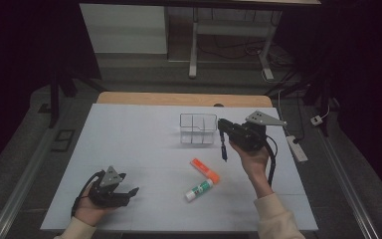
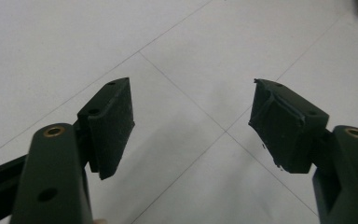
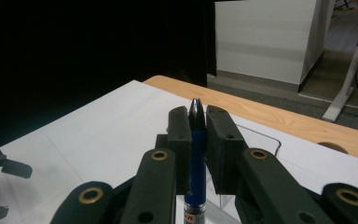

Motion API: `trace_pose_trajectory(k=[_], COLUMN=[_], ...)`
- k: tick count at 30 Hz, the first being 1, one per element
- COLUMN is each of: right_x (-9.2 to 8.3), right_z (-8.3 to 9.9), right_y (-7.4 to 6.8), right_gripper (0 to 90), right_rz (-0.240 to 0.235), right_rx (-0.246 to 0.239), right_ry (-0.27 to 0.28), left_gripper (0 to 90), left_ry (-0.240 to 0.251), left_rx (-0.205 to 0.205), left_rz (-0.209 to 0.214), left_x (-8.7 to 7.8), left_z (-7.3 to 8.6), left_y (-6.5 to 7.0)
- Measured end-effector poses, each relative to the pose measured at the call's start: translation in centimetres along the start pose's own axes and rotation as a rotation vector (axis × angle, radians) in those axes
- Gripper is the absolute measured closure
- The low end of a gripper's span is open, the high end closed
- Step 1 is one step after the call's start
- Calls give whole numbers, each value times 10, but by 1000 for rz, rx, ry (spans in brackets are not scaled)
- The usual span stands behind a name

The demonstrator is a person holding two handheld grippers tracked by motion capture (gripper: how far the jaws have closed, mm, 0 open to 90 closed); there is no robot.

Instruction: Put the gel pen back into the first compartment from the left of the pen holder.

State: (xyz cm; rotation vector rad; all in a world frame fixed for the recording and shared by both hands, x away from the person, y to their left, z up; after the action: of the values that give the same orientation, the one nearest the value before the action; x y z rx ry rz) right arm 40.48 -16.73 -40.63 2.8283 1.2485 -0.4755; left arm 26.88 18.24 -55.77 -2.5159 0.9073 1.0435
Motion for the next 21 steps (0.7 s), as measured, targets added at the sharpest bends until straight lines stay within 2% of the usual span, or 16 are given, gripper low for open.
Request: trace_pose_trajectory(k=[21], right_x=[8], right_z=[-12], right_y=[1], right_gripper=[801], right_rz=[4], right_rx=[8], right_ry=[58], left_gripper=[299], left_ry=[0], left_rx=[-4], left_rz=[-4], left_x=[0], left_z=[0], left_y=[-3])
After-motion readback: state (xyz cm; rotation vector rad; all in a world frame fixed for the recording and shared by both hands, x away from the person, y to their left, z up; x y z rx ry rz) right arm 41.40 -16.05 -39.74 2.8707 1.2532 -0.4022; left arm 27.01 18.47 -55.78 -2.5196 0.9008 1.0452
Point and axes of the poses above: each handheld gripper's, and its own axes: x roughly forward along the jaws, z roughly out of its underside, y roughly to its right, the point moved 5 cm from there along x, roughly forward along the jaws
